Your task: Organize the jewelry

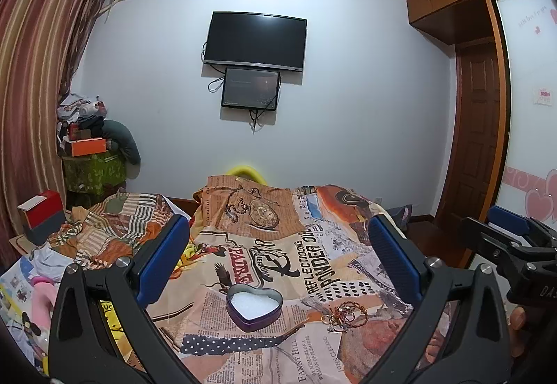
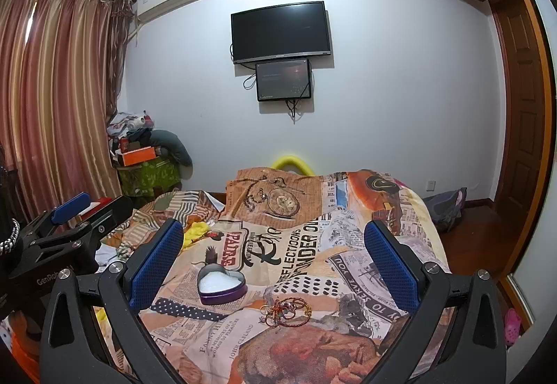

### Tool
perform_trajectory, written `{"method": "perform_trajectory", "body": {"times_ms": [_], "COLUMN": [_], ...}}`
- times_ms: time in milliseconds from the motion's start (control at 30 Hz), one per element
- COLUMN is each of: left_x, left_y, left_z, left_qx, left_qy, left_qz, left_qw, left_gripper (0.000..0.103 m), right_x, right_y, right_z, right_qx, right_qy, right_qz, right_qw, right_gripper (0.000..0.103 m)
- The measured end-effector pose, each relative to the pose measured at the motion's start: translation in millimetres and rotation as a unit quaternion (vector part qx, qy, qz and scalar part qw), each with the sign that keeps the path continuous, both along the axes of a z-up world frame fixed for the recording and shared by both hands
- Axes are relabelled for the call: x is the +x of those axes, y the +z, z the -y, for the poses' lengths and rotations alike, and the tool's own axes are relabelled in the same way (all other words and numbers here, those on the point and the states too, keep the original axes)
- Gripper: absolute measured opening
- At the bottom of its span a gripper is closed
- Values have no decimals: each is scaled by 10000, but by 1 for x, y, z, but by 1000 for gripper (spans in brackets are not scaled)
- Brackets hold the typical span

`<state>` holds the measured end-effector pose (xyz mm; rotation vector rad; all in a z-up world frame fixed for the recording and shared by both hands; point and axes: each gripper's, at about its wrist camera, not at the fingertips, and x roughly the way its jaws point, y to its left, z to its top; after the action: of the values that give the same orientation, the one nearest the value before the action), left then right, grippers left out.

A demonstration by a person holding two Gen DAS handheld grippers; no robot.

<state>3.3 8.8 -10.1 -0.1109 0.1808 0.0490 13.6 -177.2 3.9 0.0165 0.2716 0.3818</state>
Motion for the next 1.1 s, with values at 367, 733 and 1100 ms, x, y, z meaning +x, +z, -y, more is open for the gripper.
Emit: {"method": "perform_trajectory", "body": {"times_ms": [367,733,1100], "left_x": [1,1,3], "left_y": [2,3,0], "left_z": [9,5,4], "left_qx": [103,80,109], "left_qy": [-81,-72,-53], "left_qz": [10,19,-9], "left_qw": [9999,9999,9999], "left_gripper": [103,103,103], "right_x": [-1,4,4], "right_y": [2,-1,-1], "right_z": [-1,4,4], "right_qx": [4,21,18], "right_qy": [-6,11,14], "right_qz": [-2,-25,-27], "right_qw": [10000,10000,10000], "right_gripper": [103,103,103]}}
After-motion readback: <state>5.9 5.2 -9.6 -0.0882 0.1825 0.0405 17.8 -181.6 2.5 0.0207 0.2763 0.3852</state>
